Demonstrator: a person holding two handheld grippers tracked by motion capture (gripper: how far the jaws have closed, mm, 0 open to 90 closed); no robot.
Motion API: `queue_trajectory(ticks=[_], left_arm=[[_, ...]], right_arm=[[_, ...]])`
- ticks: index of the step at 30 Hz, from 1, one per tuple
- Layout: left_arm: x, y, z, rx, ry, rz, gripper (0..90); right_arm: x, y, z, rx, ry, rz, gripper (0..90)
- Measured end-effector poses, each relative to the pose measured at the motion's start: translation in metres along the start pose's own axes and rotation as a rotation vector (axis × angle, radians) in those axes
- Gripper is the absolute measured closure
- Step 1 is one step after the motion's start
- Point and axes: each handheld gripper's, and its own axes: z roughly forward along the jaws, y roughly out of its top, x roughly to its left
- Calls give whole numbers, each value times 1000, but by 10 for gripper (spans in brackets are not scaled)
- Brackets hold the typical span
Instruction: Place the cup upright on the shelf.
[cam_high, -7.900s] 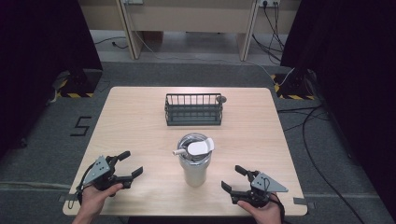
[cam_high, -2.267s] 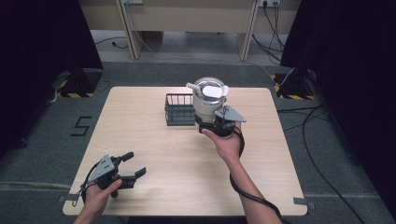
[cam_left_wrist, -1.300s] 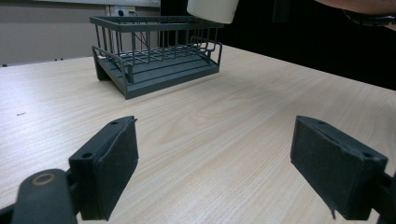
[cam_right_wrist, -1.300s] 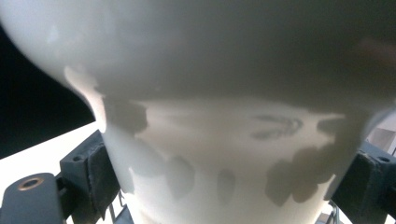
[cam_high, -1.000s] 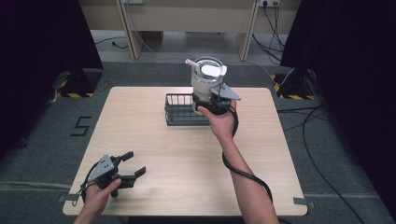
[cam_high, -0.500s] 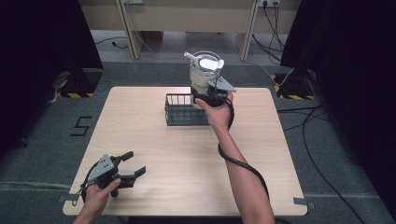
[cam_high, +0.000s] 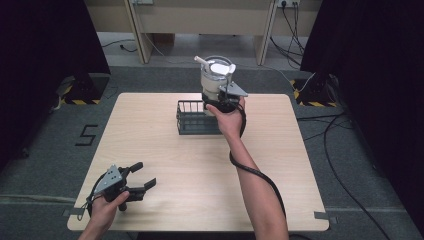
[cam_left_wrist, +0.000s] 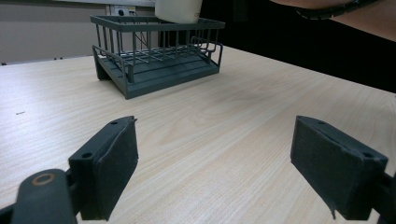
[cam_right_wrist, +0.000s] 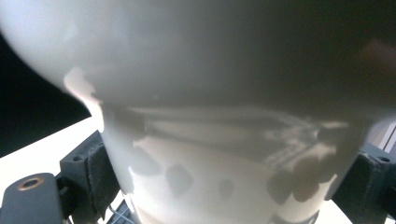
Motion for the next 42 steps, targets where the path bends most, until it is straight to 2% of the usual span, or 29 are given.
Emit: queue_trajectory(ticks=[23, 28, 33, 42], left_arm=[[0, 0, 0, 1, -4, -2, 145], [1, 0, 0, 1, -3, -1, 145], [0, 0, 1, 2, -5, 0, 145], [0, 1, 0, 4, -7, 4, 145]], right_arm=[[4, -36, 22, 77, -12, 38, 110], [4, -39, 23, 81, -15, 45, 110], [5, -40, 24, 76, -18, 27, 110], [7, -45, 25, 47, -26, 15, 105]])
